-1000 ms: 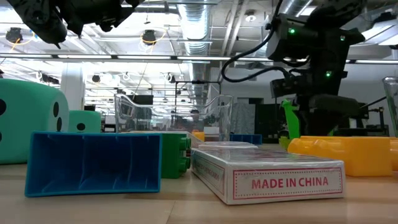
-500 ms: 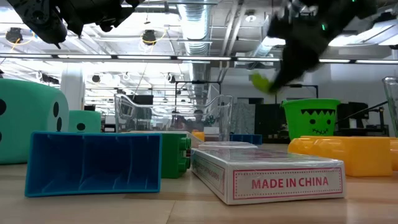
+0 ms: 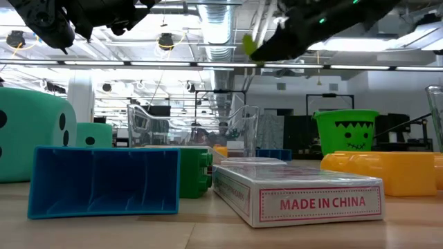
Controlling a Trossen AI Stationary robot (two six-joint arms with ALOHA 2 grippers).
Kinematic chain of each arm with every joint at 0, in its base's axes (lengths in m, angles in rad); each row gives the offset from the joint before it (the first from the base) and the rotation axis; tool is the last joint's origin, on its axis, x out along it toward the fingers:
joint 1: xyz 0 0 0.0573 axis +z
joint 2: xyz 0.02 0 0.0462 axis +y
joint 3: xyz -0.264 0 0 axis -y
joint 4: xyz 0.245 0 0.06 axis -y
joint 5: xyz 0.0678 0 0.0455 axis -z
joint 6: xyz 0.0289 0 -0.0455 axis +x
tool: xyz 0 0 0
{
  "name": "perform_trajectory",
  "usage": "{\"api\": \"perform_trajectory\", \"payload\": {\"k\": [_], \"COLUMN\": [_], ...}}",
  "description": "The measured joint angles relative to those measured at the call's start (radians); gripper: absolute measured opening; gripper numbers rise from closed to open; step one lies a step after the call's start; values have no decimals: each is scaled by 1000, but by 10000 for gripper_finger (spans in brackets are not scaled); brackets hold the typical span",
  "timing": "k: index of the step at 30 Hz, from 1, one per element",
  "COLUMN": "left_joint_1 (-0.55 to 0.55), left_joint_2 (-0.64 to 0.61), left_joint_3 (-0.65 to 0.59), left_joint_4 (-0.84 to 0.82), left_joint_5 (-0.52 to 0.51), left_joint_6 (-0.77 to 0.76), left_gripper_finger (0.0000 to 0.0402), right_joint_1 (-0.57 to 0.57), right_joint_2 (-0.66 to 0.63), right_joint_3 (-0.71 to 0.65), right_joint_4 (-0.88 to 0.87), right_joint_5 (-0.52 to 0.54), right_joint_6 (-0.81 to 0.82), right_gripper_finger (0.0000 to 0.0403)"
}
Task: Pick & Place Toys
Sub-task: Put the light green game piece into the top transparent bin, then put the yellow game piece into the top transparent bin
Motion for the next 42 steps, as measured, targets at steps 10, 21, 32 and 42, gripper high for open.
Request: {"api": "perform_trajectory", "payload": {"k": [10,21,32,42], "left_joint_1": [0,0,0,0], "left_joint_2": [0,0,0,0], "left_joint_3": [0,0,0,0], "left_joint_4": [0,0,0,0], "left_joint_5": [0,0,0,0], "left_joint_6": [1,3,3,3], "left_gripper_finger": [315,315,315,315], "right_joint_1": [-98,-129,-128,-133], "right_joint_2": [192,232,232,232], "right_joint_3": [26,37,37,37], "right_joint_4": [157,121,124,124], "right_joint_5": [-85,-85,-77,-73], "right_joint_6": [-25,9,41,57], "right_gripper_finger": [133,133,207,181]}}
